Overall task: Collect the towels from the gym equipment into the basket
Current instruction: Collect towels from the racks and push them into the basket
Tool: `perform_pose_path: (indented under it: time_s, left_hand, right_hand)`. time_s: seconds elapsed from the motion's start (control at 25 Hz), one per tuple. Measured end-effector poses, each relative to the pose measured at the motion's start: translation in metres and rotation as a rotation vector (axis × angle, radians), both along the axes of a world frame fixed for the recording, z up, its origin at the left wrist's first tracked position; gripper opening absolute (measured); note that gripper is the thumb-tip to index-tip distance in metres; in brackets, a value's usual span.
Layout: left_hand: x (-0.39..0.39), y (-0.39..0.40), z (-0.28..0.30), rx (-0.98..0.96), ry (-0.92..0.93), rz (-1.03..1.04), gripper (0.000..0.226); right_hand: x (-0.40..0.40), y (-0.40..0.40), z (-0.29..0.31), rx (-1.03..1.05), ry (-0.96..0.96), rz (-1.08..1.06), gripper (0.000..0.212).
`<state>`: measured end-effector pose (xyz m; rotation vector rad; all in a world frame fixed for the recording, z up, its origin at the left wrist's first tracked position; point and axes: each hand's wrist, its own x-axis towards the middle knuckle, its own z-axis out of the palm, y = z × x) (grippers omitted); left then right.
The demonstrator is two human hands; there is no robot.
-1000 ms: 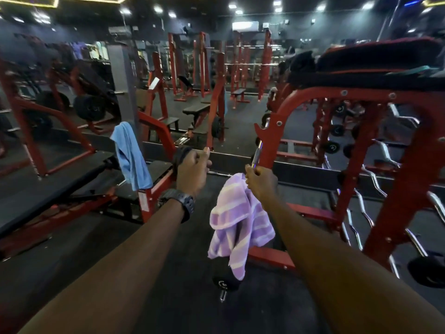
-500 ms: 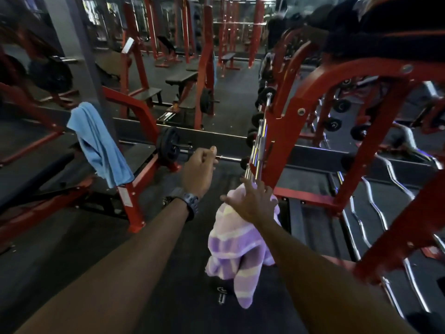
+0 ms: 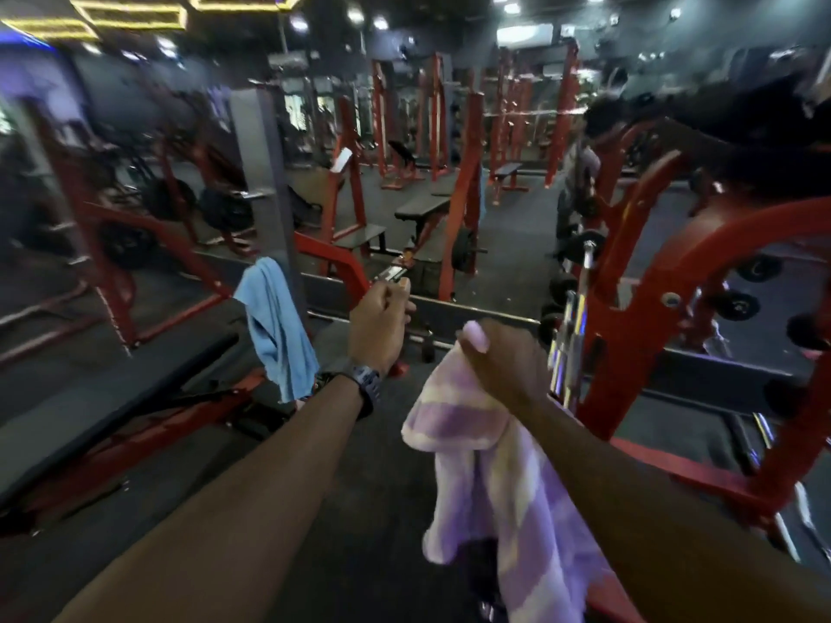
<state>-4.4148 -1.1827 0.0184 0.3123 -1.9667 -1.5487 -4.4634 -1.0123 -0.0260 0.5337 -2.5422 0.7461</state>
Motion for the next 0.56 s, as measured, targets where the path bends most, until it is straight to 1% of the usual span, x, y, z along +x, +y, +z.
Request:
perform_pose_path:
  time_s: [0.12,0.24,0.32,0.36,0.48,0.56]
  left_hand:
    - [0.006,-0.065,0.033,-0.041,0.056,0.114,0.027]
    - [0.015,-0.131,0.051,-0.058,0.101,0.184,0.031]
    - [0.021,-0.182,0.055,-0.073,0.107,0.224,0.032]
    - [0.023,-0.209,0.055,-0.084,0.1,0.234,0.032]
    - [0.021,-0.284,0.05,-0.08,0.07,0.246,0.035]
    - [0.013,-0.32,0.044,-0.062,0.067,0.261,0.039]
  right_hand:
    - [-0.012,-0.072,0.069,-0.202,0.03,0.065,0.03]
    - [-0.027,-0.144,0.101,-0.264,0.009,0.125,0.03]
    - [-0.037,-0.193,0.104,-0.307,-0.068,0.147,0.027]
    - [-0.04,-0.215,0.101,-0.295,-0.076,0.148,0.028]
    - [-0.041,-0.272,0.084,-0.179,0.041,0.134,0.036]
    - [-0.041,-0.297,0.076,-0.176,0.048,0.112,0.044]
